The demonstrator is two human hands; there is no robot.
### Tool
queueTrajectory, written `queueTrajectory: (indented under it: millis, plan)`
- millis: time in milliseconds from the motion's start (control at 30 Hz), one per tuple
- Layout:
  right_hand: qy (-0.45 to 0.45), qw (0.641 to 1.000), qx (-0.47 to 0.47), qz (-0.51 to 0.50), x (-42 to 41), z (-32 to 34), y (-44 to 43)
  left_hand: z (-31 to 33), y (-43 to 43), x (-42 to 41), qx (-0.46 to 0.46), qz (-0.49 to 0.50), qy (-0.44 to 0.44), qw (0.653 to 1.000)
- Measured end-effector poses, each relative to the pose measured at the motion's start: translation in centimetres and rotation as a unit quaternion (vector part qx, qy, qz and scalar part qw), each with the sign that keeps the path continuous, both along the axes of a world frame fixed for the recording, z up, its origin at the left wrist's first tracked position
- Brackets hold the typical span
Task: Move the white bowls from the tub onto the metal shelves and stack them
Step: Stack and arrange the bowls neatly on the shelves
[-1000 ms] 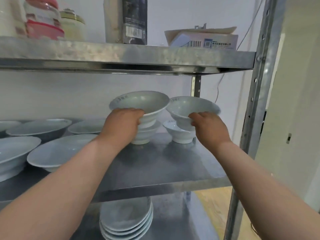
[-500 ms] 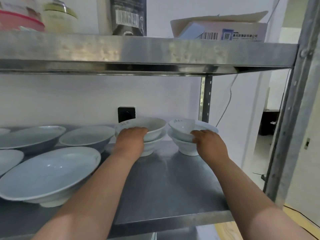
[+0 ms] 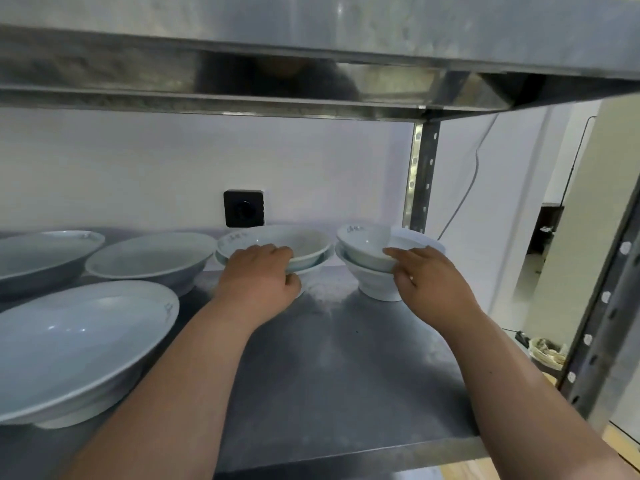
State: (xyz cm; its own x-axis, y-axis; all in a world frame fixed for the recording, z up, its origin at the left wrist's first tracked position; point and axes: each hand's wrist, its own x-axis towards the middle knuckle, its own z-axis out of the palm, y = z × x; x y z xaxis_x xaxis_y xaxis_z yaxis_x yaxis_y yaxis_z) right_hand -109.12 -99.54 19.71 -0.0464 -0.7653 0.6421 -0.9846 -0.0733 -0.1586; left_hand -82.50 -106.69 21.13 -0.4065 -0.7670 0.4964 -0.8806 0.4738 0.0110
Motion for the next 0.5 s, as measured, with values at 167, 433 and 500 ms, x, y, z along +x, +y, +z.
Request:
queueTrajectory:
  millis: [167, 433, 500]
  plan:
    - [0.054, 0.997, -0.002, -0.058, -0.5, -0.9, -0.7, -0.9, -0.4, 0.6, -0.041, 0.024, 0.010, 0.999]
    - [0.069, 0.995, 0.013, -0.073, -0.4, -1.4, -0.5, -1.2, -0.9, 0.5, -0.062, 0.031, 0.012, 0.998]
    - [0.076, 0.995, 0.014, -0.066, -0.1, -1.4, -0.6, -1.3, -0.9, 0.6, -0.059, 0.019, 0.024, 0.998]
